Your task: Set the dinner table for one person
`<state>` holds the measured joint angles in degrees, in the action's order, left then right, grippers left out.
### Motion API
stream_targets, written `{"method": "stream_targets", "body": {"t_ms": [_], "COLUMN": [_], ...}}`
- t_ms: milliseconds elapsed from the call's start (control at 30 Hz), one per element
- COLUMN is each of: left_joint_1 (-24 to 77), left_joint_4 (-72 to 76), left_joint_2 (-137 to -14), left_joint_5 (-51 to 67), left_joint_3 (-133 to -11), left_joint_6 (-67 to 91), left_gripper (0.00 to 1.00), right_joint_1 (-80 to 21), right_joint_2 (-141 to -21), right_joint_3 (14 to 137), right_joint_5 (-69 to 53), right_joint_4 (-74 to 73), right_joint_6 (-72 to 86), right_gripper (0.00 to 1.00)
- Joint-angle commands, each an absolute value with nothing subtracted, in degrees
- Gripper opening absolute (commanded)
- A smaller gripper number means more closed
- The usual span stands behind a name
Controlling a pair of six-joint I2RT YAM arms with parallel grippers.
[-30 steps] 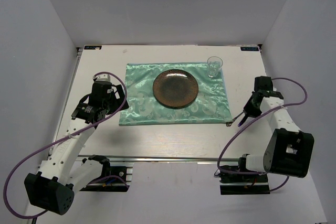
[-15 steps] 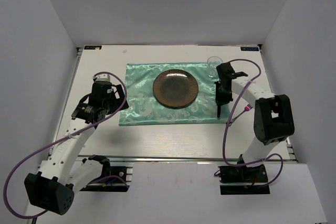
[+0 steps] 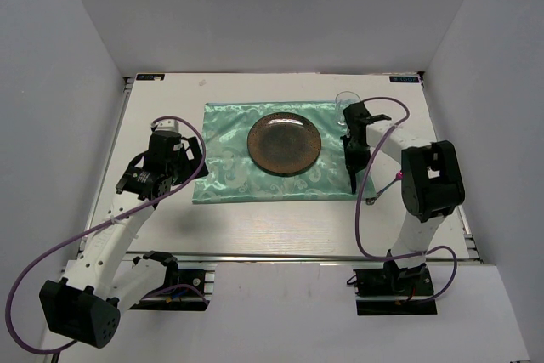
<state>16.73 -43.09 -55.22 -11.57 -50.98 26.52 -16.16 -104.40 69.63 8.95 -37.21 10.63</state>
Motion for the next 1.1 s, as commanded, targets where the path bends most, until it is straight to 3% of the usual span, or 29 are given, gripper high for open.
{"method": "stream_targets", "body": {"t_ms": [0,433,567,600,667,700,767,1067], "left_joint_1": [17.1,17.1,17.1,17.1,17.1,17.1,17.1,17.1], "left_joint_4": [-42.0,-41.7,-41.6,-41.6,-41.7,-41.7,-41.6,-41.7], "left_joint_2": [-55.0,-54.7,-54.8,-54.8,-54.7,-54.6,-54.3,-53.3], "left_joint_5": [-11.5,-11.3,-10.8,-10.7,-10.7,-10.8,-10.6,-11.1], "left_joint_3": [-50.4,-50.2,-50.1,-50.2,-50.2,-50.1,-50.1,-49.9], "left_joint_6": [25.8,25.8,25.5,25.5,25.5,25.6,25.5,25.7], "left_gripper": [0.98,0.98,0.98,0.98,0.98,0.98,0.98,0.98], "right_joint_1": [-16.4,-16.5,-16.4,-16.4,-16.0,-15.9,-15.5,-7.9], "right_joint_2": [-104.9,-107.4,-105.6,-105.0,-102.3,-99.9,-97.6,-90.7], "right_joint_3": [72.9,73.3,71.9,71.7,71.3,71.2,71.3,63.1], "right_joint_5": [8.1,8.0,7.3,7.4,6.2,6.4,8.9,27.7], "right_joint_4": [-36.7,-36.1,-35.1,-34.8,-34.2,-33.7,-33.7,-37.4], "right_joint_6": [7.3,9.7,11.9,12.8,15.0,15.8,19.1,39.0], "right_gripper": [0.00,0.00,0.39,0.58,0.63,0.80,0.89,0.89]}}
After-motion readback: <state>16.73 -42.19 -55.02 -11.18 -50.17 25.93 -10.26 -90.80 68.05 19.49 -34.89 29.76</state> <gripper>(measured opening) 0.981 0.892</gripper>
